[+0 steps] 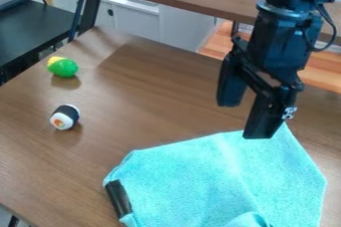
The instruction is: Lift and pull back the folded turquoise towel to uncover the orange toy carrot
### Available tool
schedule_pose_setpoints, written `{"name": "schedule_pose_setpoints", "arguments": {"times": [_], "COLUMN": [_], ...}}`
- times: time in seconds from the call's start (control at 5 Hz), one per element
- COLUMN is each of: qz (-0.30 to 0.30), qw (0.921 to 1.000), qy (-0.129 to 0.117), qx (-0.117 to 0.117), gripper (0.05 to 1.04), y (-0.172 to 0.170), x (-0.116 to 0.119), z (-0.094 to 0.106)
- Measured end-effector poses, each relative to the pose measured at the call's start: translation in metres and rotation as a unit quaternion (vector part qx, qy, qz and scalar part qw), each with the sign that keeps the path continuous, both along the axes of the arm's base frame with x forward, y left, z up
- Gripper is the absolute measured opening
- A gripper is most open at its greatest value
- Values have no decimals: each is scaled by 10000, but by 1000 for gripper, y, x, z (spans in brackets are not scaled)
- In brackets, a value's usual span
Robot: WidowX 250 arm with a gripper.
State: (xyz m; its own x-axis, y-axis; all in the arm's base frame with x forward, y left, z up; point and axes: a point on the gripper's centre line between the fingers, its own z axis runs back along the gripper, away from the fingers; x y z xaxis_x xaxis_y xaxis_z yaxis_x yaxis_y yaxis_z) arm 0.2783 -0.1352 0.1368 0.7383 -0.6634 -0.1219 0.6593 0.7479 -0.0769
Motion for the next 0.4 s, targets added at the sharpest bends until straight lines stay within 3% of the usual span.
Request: {"name": "schedule_pose_setpoints", "arguments": {"times": [0.4], "qz": [-125], "qw": [9994], "qy": [214], "qx": [234], "gripper": [1000], "y": [-10], "x": [-2], "z": [-24]}}
